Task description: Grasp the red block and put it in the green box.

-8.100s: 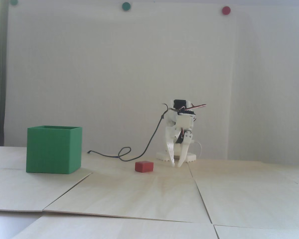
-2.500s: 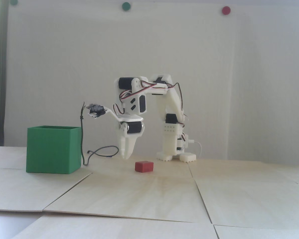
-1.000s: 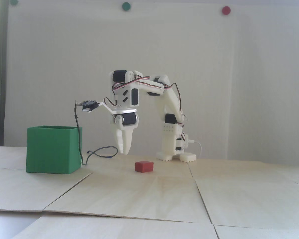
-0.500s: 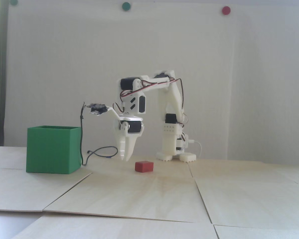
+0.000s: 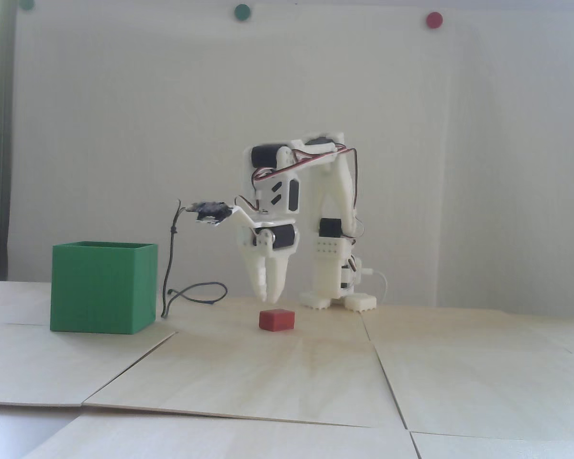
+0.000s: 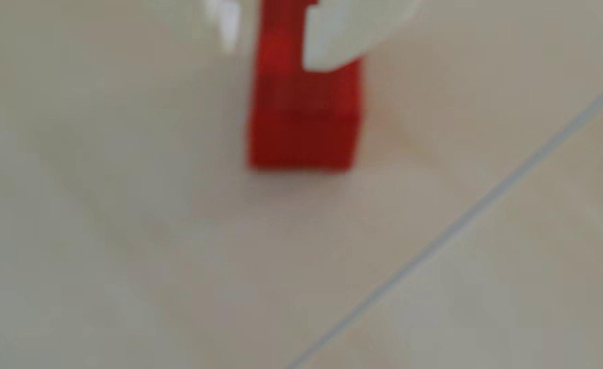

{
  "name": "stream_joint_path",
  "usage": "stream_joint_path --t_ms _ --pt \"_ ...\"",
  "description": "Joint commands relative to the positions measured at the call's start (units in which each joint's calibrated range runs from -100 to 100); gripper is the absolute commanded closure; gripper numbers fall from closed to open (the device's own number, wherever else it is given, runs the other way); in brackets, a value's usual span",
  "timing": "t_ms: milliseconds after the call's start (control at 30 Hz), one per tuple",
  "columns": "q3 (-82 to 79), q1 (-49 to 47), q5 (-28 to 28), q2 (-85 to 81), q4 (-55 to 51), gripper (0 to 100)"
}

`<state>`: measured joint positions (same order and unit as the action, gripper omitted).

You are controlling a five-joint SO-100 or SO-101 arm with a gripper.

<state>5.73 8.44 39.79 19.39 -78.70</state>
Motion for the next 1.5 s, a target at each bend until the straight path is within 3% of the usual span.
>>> stream_joint_path --t_ms 0,167,300,400,867,1100,1267,1300,1367,1467 --pt "0.1 -2.6 0.5 -6.9 -1.1 95" --pt "-0.1 -3.7 0.3 -6.2 -1.1 93" --pt "-2.3 -3.6 0.5 -6.2 -0.4 80" --pt "-2.4 -3.4 0.5 -4.9 -0.4 76" --pt "9.4 0.8 0.5 10.8 0.4 76" --pt "11.0 0.8 0.5 11.3 -0.1 79" --pt "11.0 0.8 0.4 11.4 0.3 100" --pt "11.0 0.8 0.4 11.4 0.3 98" --pt "11.2 0.2 0.4 10.8 0.4 81" --pt "11.3 -2.5 1.3 10.6 0.5 73"
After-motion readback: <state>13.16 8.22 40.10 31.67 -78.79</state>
